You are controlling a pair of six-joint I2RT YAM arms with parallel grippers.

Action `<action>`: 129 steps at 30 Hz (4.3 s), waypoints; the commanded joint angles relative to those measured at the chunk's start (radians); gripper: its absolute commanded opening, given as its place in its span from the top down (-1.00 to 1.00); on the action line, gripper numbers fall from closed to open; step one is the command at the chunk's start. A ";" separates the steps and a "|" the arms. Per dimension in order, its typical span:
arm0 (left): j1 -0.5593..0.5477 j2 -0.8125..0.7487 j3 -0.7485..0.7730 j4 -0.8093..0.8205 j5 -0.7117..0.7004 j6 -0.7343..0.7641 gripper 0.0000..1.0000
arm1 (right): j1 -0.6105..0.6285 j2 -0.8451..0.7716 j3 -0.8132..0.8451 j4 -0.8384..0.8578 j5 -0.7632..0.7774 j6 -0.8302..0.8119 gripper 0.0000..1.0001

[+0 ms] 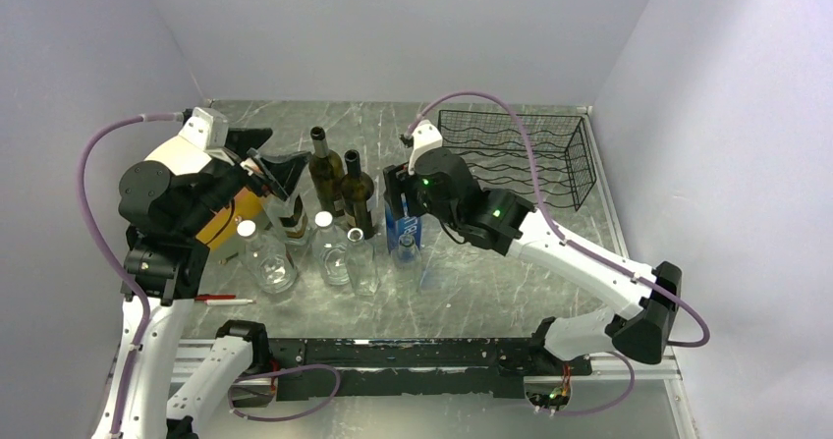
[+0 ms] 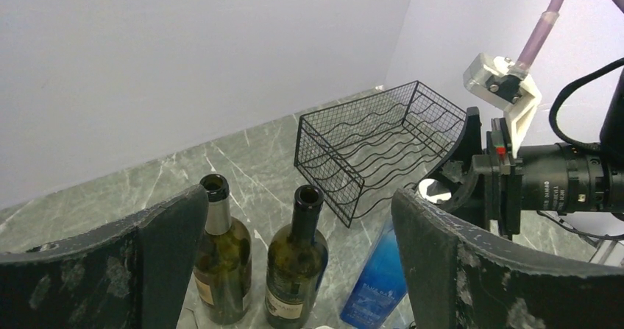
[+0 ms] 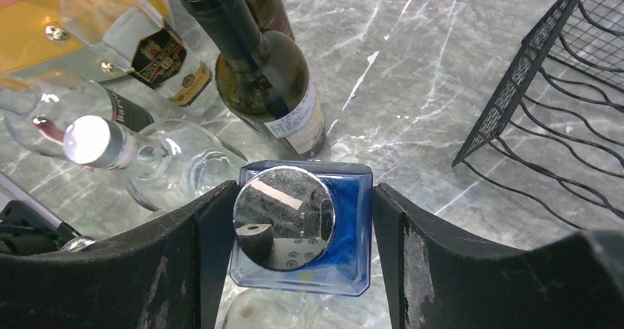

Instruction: Put the wine bottle on the wine rack

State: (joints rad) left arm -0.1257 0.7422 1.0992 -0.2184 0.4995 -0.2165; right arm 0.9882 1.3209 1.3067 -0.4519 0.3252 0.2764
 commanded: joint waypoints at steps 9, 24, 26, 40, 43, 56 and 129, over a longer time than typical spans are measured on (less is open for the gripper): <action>0.011 0.037 0.007 0.019 0.201 0.012 -0.89 | 0.022 0.060 0.026 -0.063 0.072 0.028 -0.35; 0.012 0.059 0.000 0.050 0.180 0.013 -0.92 | 0.032 0.049 -0.002 -0.082 0.123 0.018 0.10; 0.011 0.075 0.032 0.007 0.177 0.056 -0.93 | 0.031 0.044 0.004 -0.065 0.152 -0.001 0.27; -0.242 0.251 0.026 0.386 0.171 -0.012 -0.95 | -0.173 -0.073 0.092 0.063 0.056 -0.033 0.44; -0.365 0.360 0.106 0.271 0.073 0.105 -0.97 | -0.208 -0.122 0.083 0.081 0.100 0.036 0.47; -0.554 0.613 0.178 0.230 -0.010 0.424 -0.99 | -0.215 -0.353 0.038 0.155 0.198 0.181 0.57; -0.722 0.606 -0.100 0.903 -0.011 1.878 0.86 | -0.215 -0.384 0.247 -0.524 -0.118 -0.048 -0.90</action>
State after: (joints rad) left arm -0.8326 1.4048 0.9833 0.4023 0.4881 1.5295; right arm 0.7700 0.9604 1.6039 -0.9169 0.2523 0.2455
